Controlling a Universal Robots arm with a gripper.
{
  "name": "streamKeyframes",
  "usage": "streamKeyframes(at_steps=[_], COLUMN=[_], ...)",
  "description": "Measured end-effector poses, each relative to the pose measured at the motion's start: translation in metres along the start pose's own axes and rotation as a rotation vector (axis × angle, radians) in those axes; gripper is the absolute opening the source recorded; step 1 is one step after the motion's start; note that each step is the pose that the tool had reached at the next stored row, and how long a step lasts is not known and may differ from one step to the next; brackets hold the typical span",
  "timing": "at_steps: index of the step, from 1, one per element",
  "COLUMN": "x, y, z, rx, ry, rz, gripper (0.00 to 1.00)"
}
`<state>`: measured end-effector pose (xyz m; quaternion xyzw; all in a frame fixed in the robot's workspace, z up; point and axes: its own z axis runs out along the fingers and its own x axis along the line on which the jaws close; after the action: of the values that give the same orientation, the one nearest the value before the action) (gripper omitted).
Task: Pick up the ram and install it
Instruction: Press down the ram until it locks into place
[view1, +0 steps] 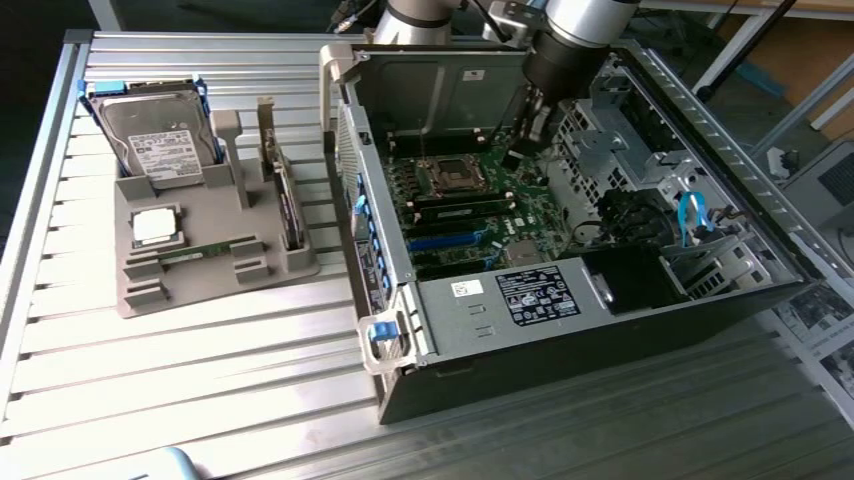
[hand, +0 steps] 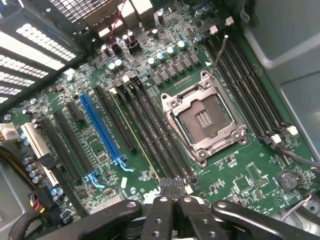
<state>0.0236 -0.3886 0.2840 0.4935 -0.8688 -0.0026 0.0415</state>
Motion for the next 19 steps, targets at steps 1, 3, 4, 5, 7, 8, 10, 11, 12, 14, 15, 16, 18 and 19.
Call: streamKeyframes(at_steps=[1,3,4,5,7,8,10,11,12,14,15,16,18,19], x=[0.0000,0.0000,0.0000,0.0000,0.0000,0.0000,0.0000,0.0000,0.0000,0.0000,0.0000,0.0000,0.0000,-0.0001], y=[0.0000,0.0000,0.0000,0.0000,0.0000,0.0000,0.0000,0.0000,0.0000,0.0000,0.0000,0.0000,0.0000,0.0000], z=[0.0000,0.0001,0.0001,0.0002,0.0003,0.0003,0.0004,0.0004,0.0004,0.0005,0.0006,0.0006,0.0007,0.0007], rx=[-0.0005,-0.0017,-0.0022,-0.0028,-0.0040,-0.0046,-0.0056,-0.0061,-0.0066,-0.0080,-0.0085,-0.0090,-0.0099,-0.0103], ry=[-0.0003,-0.0011,-0.0015,-0.0018,-0.0026,-0.0030,-0.0037,-0.0040,-0.0043,-0.0052,-0.0056,-0.0059,-0.0065,-0.0068], rz=[0.007,0.024,0.031,0.040,0.057,0.066,0.081,0.088,0.095,0.115,0.123,0.128,0.142,0.148], gripper=[0.11,0.11,0.11,0.11,0.11,0.11,0.11,0.11,0.11,0.11,0.11,0.11,0.11,0.11])
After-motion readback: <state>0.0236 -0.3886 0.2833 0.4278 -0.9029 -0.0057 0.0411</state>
